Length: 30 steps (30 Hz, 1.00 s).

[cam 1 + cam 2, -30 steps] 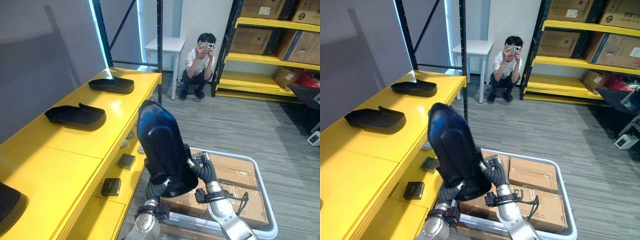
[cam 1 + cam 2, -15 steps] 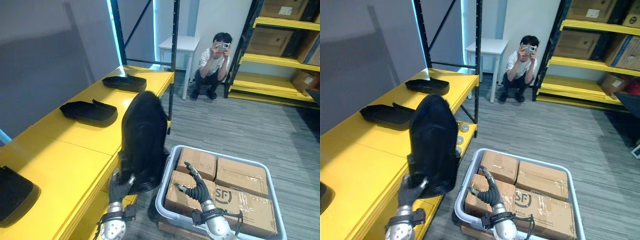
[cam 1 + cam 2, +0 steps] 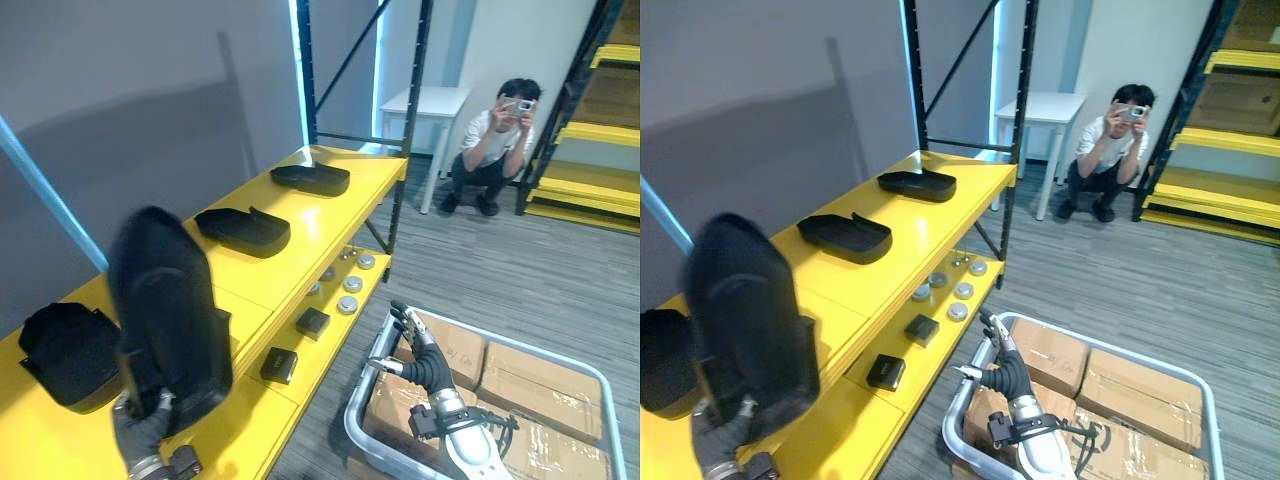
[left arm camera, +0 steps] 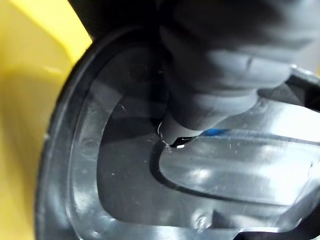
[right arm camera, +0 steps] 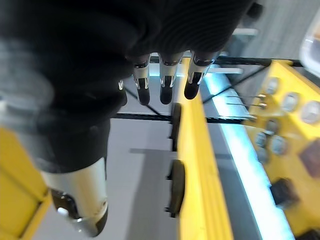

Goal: Walk over and take plastic housings, then place them on the shelf

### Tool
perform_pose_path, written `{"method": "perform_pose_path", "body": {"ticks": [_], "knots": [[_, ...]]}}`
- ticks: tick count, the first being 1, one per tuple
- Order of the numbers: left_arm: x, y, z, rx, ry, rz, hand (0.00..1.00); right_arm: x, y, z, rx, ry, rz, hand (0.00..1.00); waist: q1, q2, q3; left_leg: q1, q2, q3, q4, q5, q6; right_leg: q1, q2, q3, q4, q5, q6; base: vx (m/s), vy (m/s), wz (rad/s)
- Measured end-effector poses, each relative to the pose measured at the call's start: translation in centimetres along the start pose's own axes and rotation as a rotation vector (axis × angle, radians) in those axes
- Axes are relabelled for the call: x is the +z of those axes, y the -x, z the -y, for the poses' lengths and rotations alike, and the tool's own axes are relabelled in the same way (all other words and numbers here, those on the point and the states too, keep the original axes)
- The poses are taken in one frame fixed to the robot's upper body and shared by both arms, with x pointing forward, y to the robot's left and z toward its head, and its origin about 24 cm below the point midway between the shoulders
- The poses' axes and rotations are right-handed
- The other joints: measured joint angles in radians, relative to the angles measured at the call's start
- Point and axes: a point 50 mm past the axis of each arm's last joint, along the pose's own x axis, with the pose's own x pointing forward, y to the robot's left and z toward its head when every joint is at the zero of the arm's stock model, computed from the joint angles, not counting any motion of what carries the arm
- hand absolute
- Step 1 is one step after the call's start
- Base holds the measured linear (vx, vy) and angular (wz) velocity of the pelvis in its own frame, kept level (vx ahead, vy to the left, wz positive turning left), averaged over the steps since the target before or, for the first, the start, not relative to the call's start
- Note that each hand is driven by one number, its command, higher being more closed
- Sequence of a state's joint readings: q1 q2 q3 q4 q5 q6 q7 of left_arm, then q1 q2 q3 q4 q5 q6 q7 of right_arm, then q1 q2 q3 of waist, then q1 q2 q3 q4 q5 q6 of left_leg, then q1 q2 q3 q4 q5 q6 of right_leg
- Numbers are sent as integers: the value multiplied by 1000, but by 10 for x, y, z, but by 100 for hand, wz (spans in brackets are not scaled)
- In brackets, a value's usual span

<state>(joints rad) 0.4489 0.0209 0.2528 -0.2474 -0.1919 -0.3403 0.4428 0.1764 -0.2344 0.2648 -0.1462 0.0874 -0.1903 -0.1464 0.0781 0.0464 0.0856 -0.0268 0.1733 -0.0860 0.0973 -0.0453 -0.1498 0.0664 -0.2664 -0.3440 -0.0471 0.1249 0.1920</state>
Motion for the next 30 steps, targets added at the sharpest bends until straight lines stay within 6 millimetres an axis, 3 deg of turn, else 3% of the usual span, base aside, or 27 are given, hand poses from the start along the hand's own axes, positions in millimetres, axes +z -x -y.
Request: {"method": "perform_pose_path", "body": {"ticks": [2,3,4,5,6,7,8,10,11,12,13,14,15,17,18,19,20,21,22,23,25,30], "knots": [[20,2,1,-9,104,87,100,-9,10,9,-81,-19,-55,0,-3,-4,-3,-20,-14,62,0,33,48,27,-34,-85,40,-35,5,50,16,130],[32,0,5,-41,169,150,100,-13,13,17,-149,-29,-75,0,-7,-9,0,-27,-14,202,7,52,111,55,-67,-169,83,-60,4,38,19,167],[42,-1,7,-83,214,213,100,-13,13,22,-200,-37,-77,0,-11,-15,6,-32,26,368,42,53,197,88,-87,-255,112,-71,5,29,-6,175],[47,-1,10,-106,231,244,100,-12,13,25,-220,-38,-73,0,-15,-13,5,-39,51,451,72,59,204,113,-96,-298,122,-80,8,56,-45,181],[56,-1,19,-170,272,303,100,-12,14,35,-269,-23,-70,0,-22,-13,8,-43,74,541,114,73,190,148,-124,-374,158,-105,28,61,-18,176],[64,0,25,-223,301,351,100,-11,13,42,-311,-36,-66,0,-22,-14,9,-55,52,531,117,78,140,173,-157,-427,192,-118,36,67,30,157],[69,0,26,-242,311,374,100,-10,11,42,-323,-53,-57,0,-21,-16,12,-61,35,516,113,77,116,181,-173,-447,207,-119,34,61,171,116],[81,-1,32,-313,339,433,100,-6,7,42,-362,-89,-25,0,-15,-24,35,-80,-14,485,112,66,98,177,-248,-466,316,-117,26,44,215,85],[85,-3,37,-364,356,460,100,-4,5,44,-387,-92,-14,0,-16,-26,56,-78,-43,461,107,65,100,137,-321,-431,470,-91,-23,19,222,83],[88,-5,40,-407,366,472,100,-4,4,44,-403,-99,-12,0,-18,-24,70,-64,-62,445,89,64,102,82,-360,-348,591,-34,-120,36,332,112],[92,-7,45,-462,363,493,100,-7,5,43,-422,-110,-14,0,-40,-15,81,-48,-66,403,56,68,109,10,-337,-182,701,-11,-166,63,178,118],[96,-10,49,-496,358,513,100,-8,5,42,-429,-123,-12,0,-57,-5,94,-43,-62,345,25,75,121,-31,-257,-80,745,-130,-106,102,105,158],[101,-14,54,-526,359,536,100,-6,6,43,-437,-128,15,0,-80,-9,103,-37,-62,290,-36,87,138,-71,-131,8,730,-253,-92,111,-7,143],[103,-19,63,-556,374,544,100,0,7,50,-476,-130,68,0,-100,-13,105,-27,-73,237,-123,87,139,-111,0,67,620,-317,-94,126,-4,136],[105,-24,68,-571,372,543,100,4,6,56,-510,-138,105,0,-111,-63,104,-26,-130,223,-128,77,156,-135,33,129,487,-324,-89,146,-63,144],[109,-29,73,-595,369,551,100,14,3,61,-527,-136,169,0,-117,-100,122,-68,-170,228,-33,117,147,-139,27,191,412,-307,-83,120,-72,131],[103,-29,76,-594,373,514,100,14,2,67,-529,-119,170,0,-127,-92,142,-47,-178,216,-30,141,148,-119,8,166,445,-342,-63,90,-68,85],[93,-24,75,-592,355,444,100,10,4,72,-535,-102,149,0,-114,-78,122,-20,-189,210,-82,138,138,-94,6,159,403,-340,-68,159,-9,56],[89,-21,73,-606,335,424,100,11,3,74,-529,-92,157,0,-109,-51,99,-37,-174,190,-95,161,142,-69,35,133,323,-300,-80,190,-5,27],[89,-21,73,-616,332,421,100,12,2,74,-525,-91,162,0,-103,-46,96,-45,-167,188,-95,168,140,-58,47,125,289,-281,-81,188,-33,26],[85,-20,75,-647,338,389,100,21,-9,72,-501,-98,202,0,-85,-48,94,-57,-155,177,-95,176,143,-13,77,105,184,-223,-72,165,-41,9],[76,-10,78,-706,376,326,100,19,-9,73,-513,-103,190,0,-91,-46,93,-56,-159,209,-89,178,146,36,66,46,170,-223,-77,125,-27,24]]}}
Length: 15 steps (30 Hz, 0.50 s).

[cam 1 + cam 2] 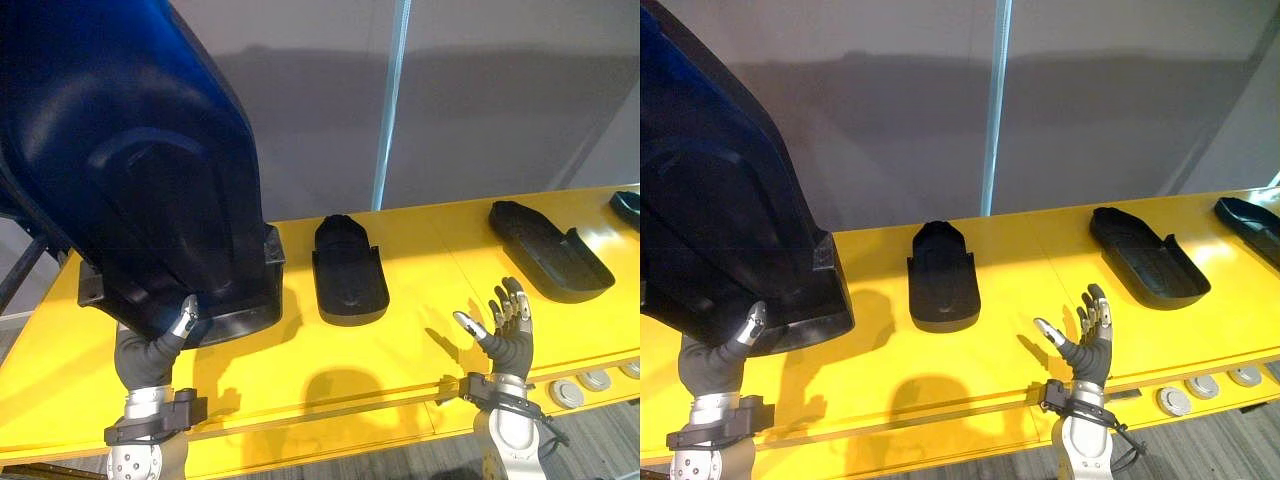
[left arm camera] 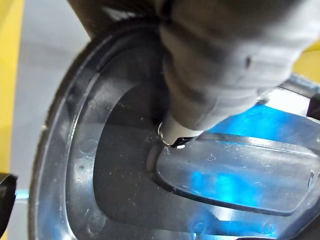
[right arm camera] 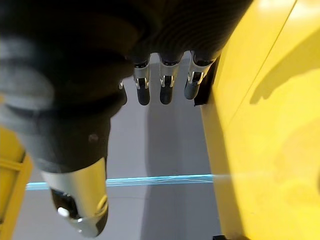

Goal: Walk over and take plastic housings, then place them on the shelf

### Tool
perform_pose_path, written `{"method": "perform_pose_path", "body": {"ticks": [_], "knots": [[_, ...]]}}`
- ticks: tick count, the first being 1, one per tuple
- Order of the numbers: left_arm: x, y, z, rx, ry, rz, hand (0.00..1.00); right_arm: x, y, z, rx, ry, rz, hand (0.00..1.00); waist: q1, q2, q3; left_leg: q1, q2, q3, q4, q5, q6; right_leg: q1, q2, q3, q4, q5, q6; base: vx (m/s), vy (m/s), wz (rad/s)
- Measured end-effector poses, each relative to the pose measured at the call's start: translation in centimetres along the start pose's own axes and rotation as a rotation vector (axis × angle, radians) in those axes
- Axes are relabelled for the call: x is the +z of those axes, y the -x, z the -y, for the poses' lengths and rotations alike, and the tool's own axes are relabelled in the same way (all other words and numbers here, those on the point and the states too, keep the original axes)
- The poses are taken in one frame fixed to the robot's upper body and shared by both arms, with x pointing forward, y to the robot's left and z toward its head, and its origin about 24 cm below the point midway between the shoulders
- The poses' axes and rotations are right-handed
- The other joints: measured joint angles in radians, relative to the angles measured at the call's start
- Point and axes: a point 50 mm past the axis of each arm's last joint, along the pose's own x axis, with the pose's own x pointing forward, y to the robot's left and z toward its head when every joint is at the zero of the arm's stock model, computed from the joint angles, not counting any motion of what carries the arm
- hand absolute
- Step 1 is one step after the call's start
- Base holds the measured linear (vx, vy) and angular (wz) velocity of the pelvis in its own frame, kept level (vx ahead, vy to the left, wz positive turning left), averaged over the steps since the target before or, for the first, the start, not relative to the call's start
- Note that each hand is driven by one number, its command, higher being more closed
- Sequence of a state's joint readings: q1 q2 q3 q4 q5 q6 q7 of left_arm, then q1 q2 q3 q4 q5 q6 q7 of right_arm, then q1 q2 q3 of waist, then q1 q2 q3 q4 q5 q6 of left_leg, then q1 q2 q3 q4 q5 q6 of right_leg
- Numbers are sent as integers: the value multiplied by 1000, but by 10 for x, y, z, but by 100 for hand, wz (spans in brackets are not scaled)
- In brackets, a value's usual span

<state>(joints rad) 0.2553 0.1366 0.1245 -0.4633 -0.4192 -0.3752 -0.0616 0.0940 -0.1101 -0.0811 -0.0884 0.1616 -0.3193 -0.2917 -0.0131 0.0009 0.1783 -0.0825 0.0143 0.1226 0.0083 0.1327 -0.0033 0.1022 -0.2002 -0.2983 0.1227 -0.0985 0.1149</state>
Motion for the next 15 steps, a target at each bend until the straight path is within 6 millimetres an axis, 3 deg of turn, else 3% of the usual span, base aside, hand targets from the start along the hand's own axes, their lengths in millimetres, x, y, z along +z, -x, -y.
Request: {"method": "perform_pose_path", "body": {"ticks": [1,2,3,4,5,7,8,9,10,11,12,14,15], "knots": [[-1,1,2,-8,22,-2,100,-1,1,2,-8,5,-6,0,-3,0,0,-1,-2,20,3,3,4,1,-5,-13,12,-4,-1,19,49,51],[-5,2,9,-22,75,-10,100,-1,3,8,-36,23,-7,0,-9,1,0,0,-11,71,11,-15,33,1,-28,-22,60,-31,1,-17,70,40],[-6,2,12,-27,88,-12,100,-1,3,11,-50,29,-5,0,-11,3,-1,-3,-8,108,24,-60,55,4,-36,-24,76,-43,1,-20,119,54],[-9,4,16,-25,113,-22,100,0,4,17,-82,37,4,0,-21,1,1,-19,17,217,109,-145,20,19,-67,-50,91,-51,7,-3,105,42],[-10,4,18,-26,118,-23,100,1,4,19,-91,40,12,0,-28,-3,2,-32,28,250,148,-161,18,20,-80,-56,99,-53,11,20,134,47],[-12,2,17,-22,118,-17,100,5,2,22,-115,34,47,0,-32,0,1,-120,82,227,391,-201,55,10,-137,-56,140,-84,53,61,148,17],[-14,2,16,-16,116,-23,100,6,2,22,-117,33,54,0,-31,6,-1,-149,102,194,460,-218,50,6,-147,-49,149,-85,55,66,240,-23],[-19,5,13,6,109,-49,100,6,1,21,-118,27,61,0,-24,24,-11,-172,144,103,522,-241,15,-1,-156,-23,162,-86,61,41,374,-51],[-23,8,10,24,99,-72,100,7,1,19,-120,18,69,0,-14,44,-26,-154,123,41,507,-298,-58,-6,-163,15,162,-82,73,40,436,-48],[-24,7,8,25,91,-77,100,6,2,18,-128,8,69,0,-18,35,-30,-153,105,44,503,-316,-56,-6,-178,23,153,-78,77,16,472,-21],[-24,5,5,16,73,-81,100,1,4,15,-142,-11,56,0,-21,6,-32,-162,68,60,500,-322,-42,-6,-210,40,123,-53,64,-8,441,1],[-23,5,0,8,50,-96,100,-4,3,12,-164,-25,36,0,-8,9,-26,-175,58,76,530,-344,-16,-2,-221,42,85,41,90,-23,387,-9],[-23,4,-2,-6,36,-106,100,-9,4,11,-190,-31,16,0,2,9,-26,-168,53,84,538,-356,-5,6,-226,39,76,87,85,-34,306,-15]]}}
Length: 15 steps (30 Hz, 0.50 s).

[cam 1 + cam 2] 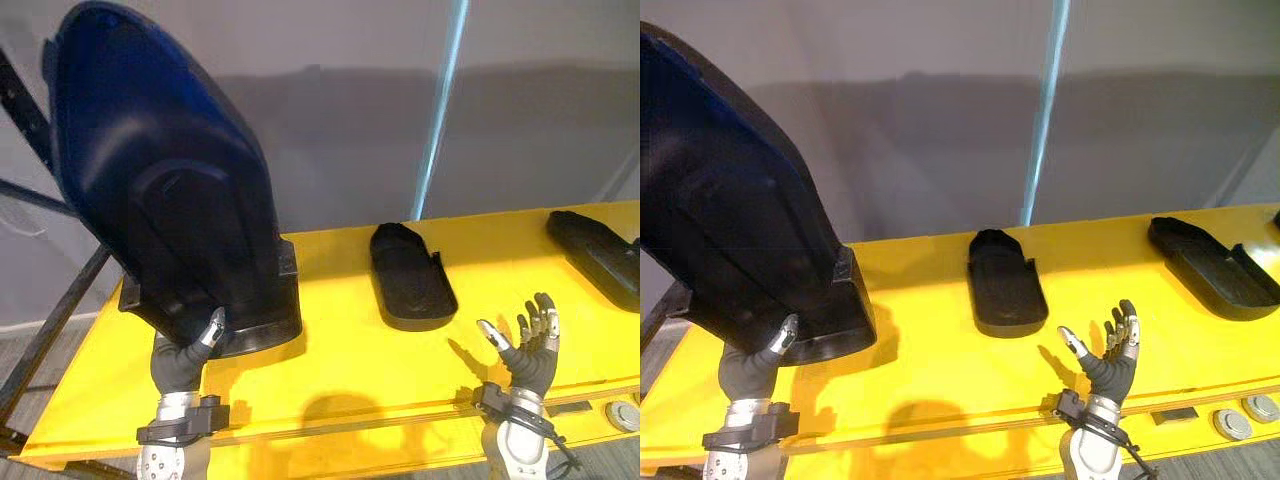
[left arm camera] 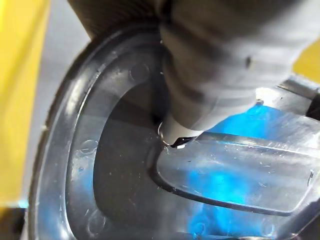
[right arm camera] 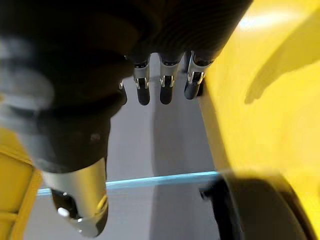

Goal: Walk over and take plastic housings, then place them on the shelf

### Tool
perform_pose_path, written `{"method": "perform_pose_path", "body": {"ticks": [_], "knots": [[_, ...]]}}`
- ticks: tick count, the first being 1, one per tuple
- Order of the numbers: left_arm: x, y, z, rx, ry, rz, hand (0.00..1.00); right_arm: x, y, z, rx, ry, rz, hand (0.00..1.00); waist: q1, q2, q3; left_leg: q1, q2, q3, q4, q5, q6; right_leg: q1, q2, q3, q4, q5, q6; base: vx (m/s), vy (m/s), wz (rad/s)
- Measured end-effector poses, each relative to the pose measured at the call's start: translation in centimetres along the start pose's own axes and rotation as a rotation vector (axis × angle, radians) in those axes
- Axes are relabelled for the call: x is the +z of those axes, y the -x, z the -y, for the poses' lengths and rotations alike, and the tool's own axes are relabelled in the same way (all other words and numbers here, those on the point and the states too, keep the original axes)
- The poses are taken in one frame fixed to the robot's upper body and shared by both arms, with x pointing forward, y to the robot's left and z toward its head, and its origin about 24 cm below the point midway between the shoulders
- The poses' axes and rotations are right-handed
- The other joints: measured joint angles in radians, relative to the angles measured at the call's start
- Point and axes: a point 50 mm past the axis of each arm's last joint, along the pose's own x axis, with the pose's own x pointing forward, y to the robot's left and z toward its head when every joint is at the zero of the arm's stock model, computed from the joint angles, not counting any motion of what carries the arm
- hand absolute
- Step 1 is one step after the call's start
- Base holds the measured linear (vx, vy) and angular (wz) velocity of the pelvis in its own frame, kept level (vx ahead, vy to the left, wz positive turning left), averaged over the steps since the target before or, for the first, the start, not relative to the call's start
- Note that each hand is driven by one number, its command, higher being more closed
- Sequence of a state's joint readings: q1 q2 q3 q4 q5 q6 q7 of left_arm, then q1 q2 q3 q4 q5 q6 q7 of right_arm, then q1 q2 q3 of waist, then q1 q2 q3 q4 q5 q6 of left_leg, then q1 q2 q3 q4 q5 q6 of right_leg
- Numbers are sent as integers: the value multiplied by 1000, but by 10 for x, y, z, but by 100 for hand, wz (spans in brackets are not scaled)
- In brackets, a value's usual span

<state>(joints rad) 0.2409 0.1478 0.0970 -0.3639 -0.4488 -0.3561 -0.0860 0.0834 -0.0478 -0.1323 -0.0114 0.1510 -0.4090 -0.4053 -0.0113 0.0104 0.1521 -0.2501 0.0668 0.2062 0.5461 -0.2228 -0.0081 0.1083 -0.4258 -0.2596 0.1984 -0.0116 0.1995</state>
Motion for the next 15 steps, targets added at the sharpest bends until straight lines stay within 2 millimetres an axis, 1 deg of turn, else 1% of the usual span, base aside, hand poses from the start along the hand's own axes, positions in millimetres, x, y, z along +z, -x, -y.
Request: {"method": "perform_pose_path", "body": {"ticks": [1,2,3,4,5,6,7,9,11,12,13,14,15], "knots": [[1,-1,-2,-14,-16,-10,100,-2,2,-2,-17,-14,-10,0,9,3,2,16,-5,9,-12,-3,10,-1,-3,-6,2,33,-33,-40,281,-15],[1,-1,-4,-17,-24,-15,100,-2,3,-4,-18,-21,-15,0,12,8,5,29,-11,11,-28,2,18,-3,-4,-6,5,39,-47,-68,240,-6],[2,-2,-7,-23,-39,-26,100,-3,5,-8,-3,-27,-20,0,5,9,5,51,-22,6,-74,25,28,-8,13,1,34,22,-39,-73,159,20],[1,-5,-6,-39,-21,-39,100,-2,7,-8,3,-16,-15,0,-3,11,3,76,-40,-11,-141,55,32,-10,54,21,61,-20,-33,-74,121,36],[1,-6,-6,-46,-11,-41,100,-1,8,-8,3,-9,-9,0,-8,11,3,86,-49,-21,-177,72,36,-11,80,33,68,-45,-32,-37,34,54],[2,-9,-2,-66,20,-40,100,2,10,-6,4,7,6,0,-12,10,2,110,-70,-39,-256,110,35,-13,123,28,70,-83,-39,-1,-8,53],[2,-10,0,-71,50,-40,100,6,11,-6,8,9,18,0,-18,10,2,128,-85,-41,-324,142,34,-15,154,15,56,-106,-56,13,-33,47],[3,-9,3,-73,70,-43,100,7,10,-6,17,22,27,0,-19,6,-5,137,-102,-41,-384,189,41,-8,165,-10,8,-114,-77,12,-75,17],[2,-9,5,-66,88,-53,100,8,9,-8,35,27,27,0,-20,8,-5,124,-112,-42,-432,242,42,-2,174,-4,-74,-115,-74,-3,-124,7],[-1,-8,5,-57,105,-78,100,9,6,-8,56,45,31,0,-23,18,-1,126,-109,-46,-465,273,42,-11,185,-5,-83,-112,-73,-7,-136,10],[-3,-8,5,-51,108,-90,100,10,6,-7,66,60,36,0,-25,21,-1,127,-106,-48,-481,289,43,-16,189,-6,-82,-111,-72,-4,-166,5],[-6,-7,4,-29,117,-111,100,14,2,-6,97,77,57,0,-24,23,-1,136,-97,-49,-516,319,40,-31,199,-4,-71,-110,-70,-9,-139,0],[-7,-7,3,-19,127,-117,100,17,0,-6,109,81,72,0,-25,24,-2,137,-92,-48,-529,328,37,-39,205,-3,-67,-110,-70,-6,-166,-7]]}}
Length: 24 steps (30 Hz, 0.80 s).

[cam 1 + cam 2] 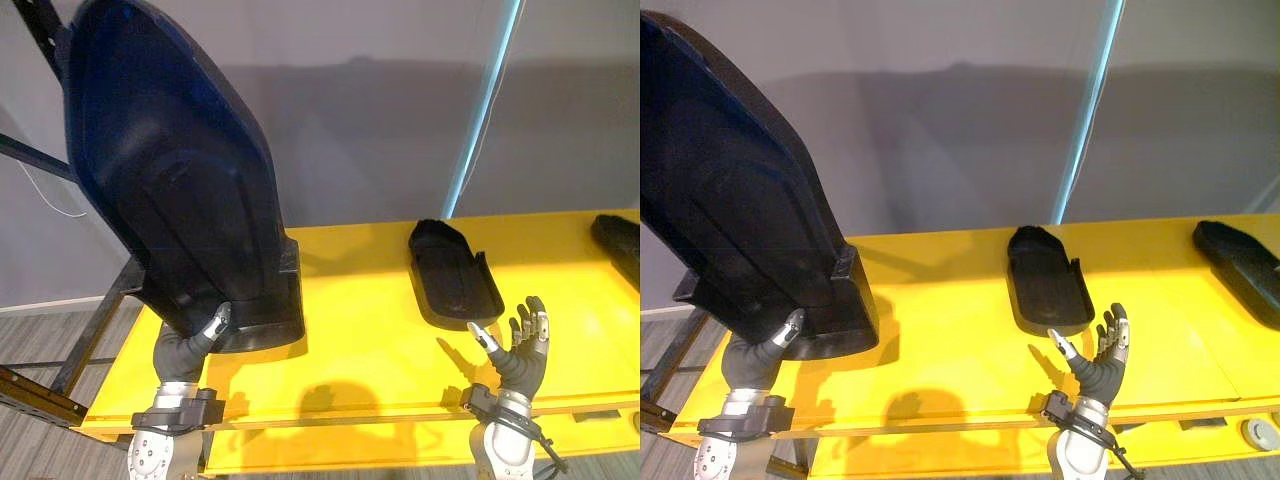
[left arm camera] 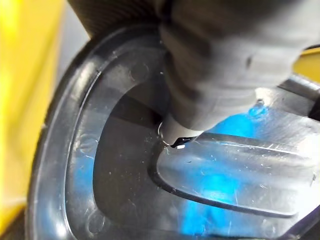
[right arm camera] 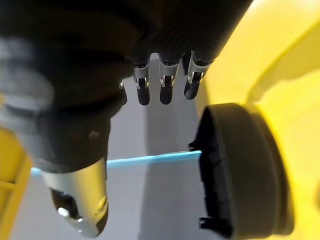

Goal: Walk over and take plastic housings, then place them on the shelf

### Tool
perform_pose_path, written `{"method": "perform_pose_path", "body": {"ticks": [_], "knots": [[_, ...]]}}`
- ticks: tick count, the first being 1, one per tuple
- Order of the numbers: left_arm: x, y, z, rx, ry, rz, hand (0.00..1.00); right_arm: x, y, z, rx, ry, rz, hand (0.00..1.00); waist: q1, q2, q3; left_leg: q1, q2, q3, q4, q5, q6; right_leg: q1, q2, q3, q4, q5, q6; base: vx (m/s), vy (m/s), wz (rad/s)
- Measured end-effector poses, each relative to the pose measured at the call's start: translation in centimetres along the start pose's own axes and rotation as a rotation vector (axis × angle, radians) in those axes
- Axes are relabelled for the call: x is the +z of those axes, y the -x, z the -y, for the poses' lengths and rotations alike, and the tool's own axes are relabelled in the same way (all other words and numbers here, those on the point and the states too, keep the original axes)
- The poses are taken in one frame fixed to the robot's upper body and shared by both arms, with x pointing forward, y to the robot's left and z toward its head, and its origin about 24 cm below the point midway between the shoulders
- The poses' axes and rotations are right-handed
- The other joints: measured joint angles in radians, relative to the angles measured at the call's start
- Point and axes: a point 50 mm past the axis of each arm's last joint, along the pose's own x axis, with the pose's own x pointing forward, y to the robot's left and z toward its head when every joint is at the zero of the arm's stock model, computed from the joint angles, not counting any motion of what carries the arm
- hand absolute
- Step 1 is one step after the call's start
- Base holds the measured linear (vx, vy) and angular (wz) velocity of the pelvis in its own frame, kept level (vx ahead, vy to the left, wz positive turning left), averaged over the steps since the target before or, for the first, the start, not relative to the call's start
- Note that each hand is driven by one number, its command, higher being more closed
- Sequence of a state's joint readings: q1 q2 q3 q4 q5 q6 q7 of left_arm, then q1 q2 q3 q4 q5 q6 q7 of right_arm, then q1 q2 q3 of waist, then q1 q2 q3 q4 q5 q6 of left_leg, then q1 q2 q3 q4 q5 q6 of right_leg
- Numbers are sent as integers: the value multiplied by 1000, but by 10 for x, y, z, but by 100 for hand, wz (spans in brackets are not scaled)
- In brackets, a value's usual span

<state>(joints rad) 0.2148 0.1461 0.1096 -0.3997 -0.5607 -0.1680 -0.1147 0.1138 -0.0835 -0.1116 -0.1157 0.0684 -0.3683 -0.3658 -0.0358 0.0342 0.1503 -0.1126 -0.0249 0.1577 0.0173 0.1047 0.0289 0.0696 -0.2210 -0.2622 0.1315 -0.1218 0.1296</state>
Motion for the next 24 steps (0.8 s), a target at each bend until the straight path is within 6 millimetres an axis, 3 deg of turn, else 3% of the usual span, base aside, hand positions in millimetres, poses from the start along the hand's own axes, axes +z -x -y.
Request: {"method": "perform_pose_path", "body": {"ticks": [4,7,10,16,24], "knots": [[-20,3,-9,91,127,-89,100,22,-13,3,54,6,106,0,-11,18,9,14,29,6,-90,60,-23,-38,33,12,1,5,-12,-10,-97,-9],[-45,1,-22,185,167,-217,100,27,-19,0,92,11,138,0,-26,36,36,14,41,19,-103,70,-25,-59,46,32,6,8,-18,-54,-43,-15],[-57,0,-39,289,168,-275,100,32,-22,-2,136,0,153,0,-41,51,63,-10,47,43,-103,71,-24,-106,49,62,26,9,-20,-67,-9,-26],[-38,-31,-72,286,24,-271,100,33,-22,-2,224,30,142,0,-57,68,108,-19,49,70,-103,75,-23,-142,46,91,54,10,-20,-32,0,-14],[-24,-48,-122,301,-96,-372,100,33,-20,-7,367,80,132,0,-69,101,130,-6,51,100,-103,71,-29,-162,41,122,71,6,-17,-27,5,-12]]}}
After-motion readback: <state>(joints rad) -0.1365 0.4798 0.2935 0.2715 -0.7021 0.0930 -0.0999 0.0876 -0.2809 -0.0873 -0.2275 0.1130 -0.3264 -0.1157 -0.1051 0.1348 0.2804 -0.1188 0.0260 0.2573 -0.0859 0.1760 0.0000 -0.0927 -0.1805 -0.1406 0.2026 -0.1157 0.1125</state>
